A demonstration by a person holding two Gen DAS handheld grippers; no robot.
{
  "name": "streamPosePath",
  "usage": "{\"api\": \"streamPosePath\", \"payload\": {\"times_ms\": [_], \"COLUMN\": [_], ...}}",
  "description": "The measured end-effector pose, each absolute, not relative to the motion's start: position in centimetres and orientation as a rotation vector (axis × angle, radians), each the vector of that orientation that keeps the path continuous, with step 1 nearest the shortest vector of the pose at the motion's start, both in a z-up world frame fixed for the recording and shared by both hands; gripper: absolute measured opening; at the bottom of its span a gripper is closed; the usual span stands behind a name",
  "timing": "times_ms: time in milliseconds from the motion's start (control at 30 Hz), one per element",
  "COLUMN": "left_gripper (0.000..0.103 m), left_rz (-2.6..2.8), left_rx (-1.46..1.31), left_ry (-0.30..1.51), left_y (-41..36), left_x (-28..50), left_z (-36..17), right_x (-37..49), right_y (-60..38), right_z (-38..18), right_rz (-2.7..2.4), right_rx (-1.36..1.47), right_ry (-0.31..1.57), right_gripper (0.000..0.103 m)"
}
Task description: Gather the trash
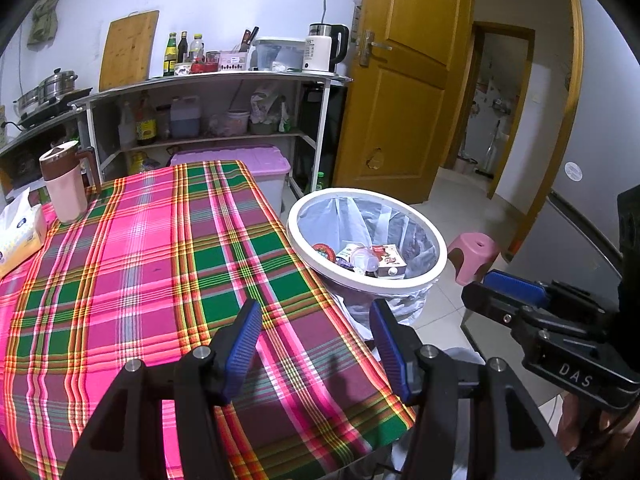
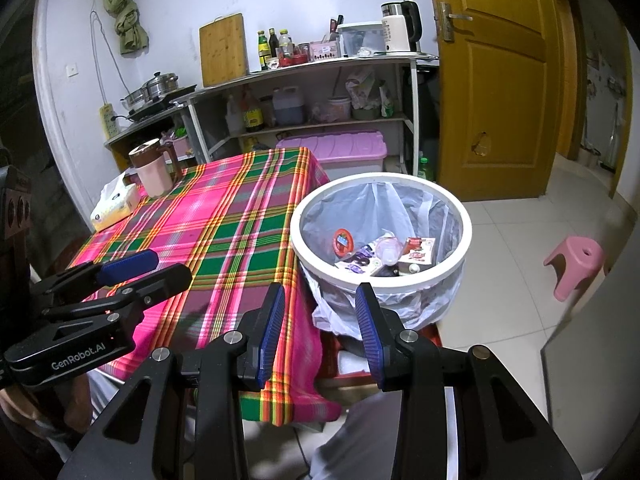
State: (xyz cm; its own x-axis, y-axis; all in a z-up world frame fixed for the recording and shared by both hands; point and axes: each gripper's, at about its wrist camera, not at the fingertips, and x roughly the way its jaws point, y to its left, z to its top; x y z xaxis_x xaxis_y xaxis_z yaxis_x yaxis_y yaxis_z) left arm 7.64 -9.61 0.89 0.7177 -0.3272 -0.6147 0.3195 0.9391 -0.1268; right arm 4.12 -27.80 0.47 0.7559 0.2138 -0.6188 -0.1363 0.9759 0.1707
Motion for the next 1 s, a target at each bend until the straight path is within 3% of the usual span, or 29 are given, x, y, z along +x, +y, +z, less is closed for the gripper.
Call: {"api": "streamPosePath", "payload": {"times_ms": [1000], "left_gripper": [0.056], "left_rz": [-0.34], "left_rx": [0.0], "left_ry": [0.687], "left_y": [-9.35], "left_x": [7.83], "left_z": [0.49], "right_x": [4.09], "right_y": [-27.61], "right_z": [0.4], "right_rz": [0.191], "right_rx": [0.115], "right_ry": [0.691], "right_gripper": [0.038]}}
